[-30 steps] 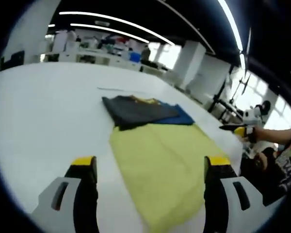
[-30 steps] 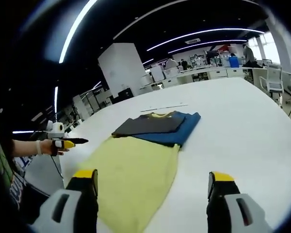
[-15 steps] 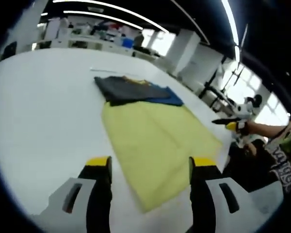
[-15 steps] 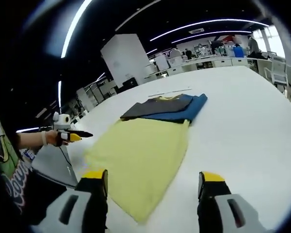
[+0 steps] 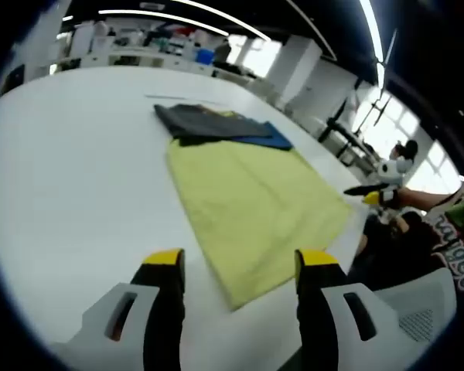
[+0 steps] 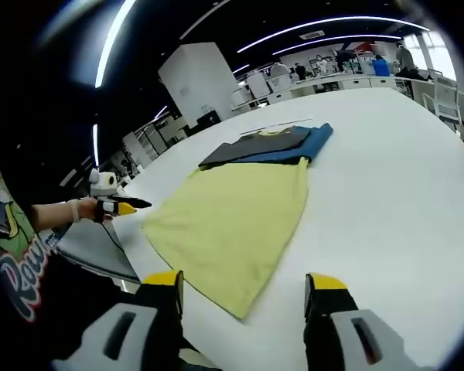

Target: Fold the garment on the visible template until the final outline fits inside the template.

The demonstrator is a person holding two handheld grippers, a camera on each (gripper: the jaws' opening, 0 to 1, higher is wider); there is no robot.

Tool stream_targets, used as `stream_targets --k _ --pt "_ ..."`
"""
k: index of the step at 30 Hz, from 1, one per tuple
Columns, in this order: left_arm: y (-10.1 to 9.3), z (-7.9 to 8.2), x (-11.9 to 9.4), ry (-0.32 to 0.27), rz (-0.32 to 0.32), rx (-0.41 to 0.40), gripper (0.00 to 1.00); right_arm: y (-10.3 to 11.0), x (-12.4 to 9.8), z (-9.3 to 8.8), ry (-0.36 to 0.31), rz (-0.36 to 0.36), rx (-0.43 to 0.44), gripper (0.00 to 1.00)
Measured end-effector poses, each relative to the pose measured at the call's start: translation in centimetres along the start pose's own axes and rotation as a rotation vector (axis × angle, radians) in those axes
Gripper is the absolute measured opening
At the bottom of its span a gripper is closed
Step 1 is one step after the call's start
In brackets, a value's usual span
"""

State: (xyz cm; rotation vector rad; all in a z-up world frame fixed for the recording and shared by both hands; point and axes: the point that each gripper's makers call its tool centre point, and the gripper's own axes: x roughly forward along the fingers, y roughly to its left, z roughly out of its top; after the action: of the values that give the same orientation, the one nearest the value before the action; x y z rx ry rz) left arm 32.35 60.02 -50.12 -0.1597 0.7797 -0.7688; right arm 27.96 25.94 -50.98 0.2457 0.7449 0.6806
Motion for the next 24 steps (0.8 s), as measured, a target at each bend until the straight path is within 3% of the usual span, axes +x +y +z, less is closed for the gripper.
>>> stream_targets --k 7,12,24 --pt "0.4 -1.7 -0.4 0.041 -0.015 -0.080 0.37 0.7 0.2 -1.0 0.026 0.030 0.031 0.49" --pt "0.3 -2.5 -0.5 0.054 -0.022 -0.119 0.33 0.5 0.2 -1.3 0.024 0.025 0.039 0.44" --pt "-0.1 -3.2 0.0 0.056 -0.043 -0.212 0.16 1.0 0.3 -2.0 0.049 0.055 0.098 0.26"
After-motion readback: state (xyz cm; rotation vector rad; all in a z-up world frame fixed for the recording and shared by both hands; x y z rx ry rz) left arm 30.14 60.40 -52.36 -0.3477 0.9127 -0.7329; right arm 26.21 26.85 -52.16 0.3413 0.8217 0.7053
